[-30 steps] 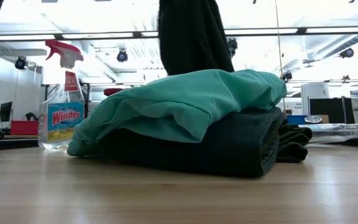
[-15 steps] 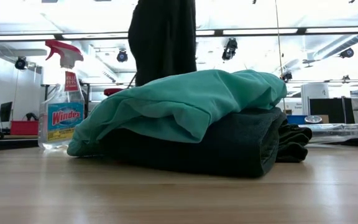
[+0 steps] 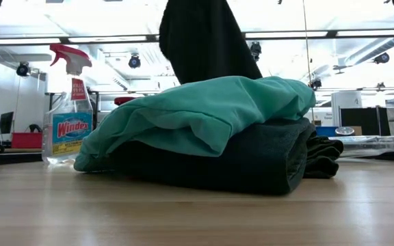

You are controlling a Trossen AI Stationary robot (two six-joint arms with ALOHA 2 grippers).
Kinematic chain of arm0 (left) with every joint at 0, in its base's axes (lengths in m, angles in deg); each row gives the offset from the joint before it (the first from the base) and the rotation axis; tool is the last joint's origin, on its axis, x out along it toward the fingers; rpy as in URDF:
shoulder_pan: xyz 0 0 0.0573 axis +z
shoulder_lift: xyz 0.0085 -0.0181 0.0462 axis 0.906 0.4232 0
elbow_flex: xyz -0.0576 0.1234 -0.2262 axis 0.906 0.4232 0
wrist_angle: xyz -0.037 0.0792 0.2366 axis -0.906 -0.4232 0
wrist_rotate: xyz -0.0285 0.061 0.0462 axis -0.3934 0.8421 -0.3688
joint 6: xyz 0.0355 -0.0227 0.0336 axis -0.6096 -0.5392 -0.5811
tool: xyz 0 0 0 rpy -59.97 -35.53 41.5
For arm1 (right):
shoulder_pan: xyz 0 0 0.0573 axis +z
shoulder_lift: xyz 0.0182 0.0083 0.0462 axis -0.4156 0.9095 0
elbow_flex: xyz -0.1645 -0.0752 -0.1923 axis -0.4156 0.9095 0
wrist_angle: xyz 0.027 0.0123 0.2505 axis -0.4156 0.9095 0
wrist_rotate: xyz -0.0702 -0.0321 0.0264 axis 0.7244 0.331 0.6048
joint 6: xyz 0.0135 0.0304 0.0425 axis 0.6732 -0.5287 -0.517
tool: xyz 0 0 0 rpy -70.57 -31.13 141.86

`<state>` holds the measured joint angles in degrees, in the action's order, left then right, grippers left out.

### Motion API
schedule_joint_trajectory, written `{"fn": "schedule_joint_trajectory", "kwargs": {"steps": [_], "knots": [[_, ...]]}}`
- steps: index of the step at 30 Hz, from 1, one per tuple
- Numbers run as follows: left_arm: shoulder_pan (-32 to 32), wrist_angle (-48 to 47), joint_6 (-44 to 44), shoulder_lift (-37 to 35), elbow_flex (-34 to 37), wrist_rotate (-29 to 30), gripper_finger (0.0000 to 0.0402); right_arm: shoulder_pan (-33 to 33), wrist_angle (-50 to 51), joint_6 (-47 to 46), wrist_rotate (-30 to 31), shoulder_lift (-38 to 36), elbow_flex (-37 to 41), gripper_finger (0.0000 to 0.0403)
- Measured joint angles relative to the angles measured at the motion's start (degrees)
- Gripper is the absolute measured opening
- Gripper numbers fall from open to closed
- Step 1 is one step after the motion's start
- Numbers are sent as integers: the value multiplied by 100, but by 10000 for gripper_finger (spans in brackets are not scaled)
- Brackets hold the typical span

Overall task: Fold Laundry from Bin
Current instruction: Fold the black shorts

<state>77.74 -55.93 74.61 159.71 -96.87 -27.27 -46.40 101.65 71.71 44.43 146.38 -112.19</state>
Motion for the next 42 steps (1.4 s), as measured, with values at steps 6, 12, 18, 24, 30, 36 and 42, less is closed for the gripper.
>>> {"fn": "schedule_joint_trajectory", "kwargs": {"steps": [6, 12, 18, 24, 30, 36, 42], "knots": [[-11, 29, -22, 47, 2, 0, 17, -31, -10, -46, -87, 65, -2, 155], [-15, 23, -251, -57, 0, -236, 63, -75, 39, 127, -505, -62, -2, 24], [-15, -125, -756, -393, -52, -699, 118, -441, 696, 22, -1055, -390, -2, 19], [-13, -564, -1353, -743, -60, -811, 147, -920, 884, -21, -2648, -717, 0, 19], [-26, -1493, -1886, -1049, -36, -2270, 160, -1040, 816, 362, -3578, -966, 0, 19], [-217, -2293, -1733, -773, 145, -2958, 191, -1035, 763, 348, -3723, -1045, -4, 19], [-426, -2616, -1918, -677, 734, -2958, 243, -1034, 767, 100, -3711, -1030, -4, 19]]}}
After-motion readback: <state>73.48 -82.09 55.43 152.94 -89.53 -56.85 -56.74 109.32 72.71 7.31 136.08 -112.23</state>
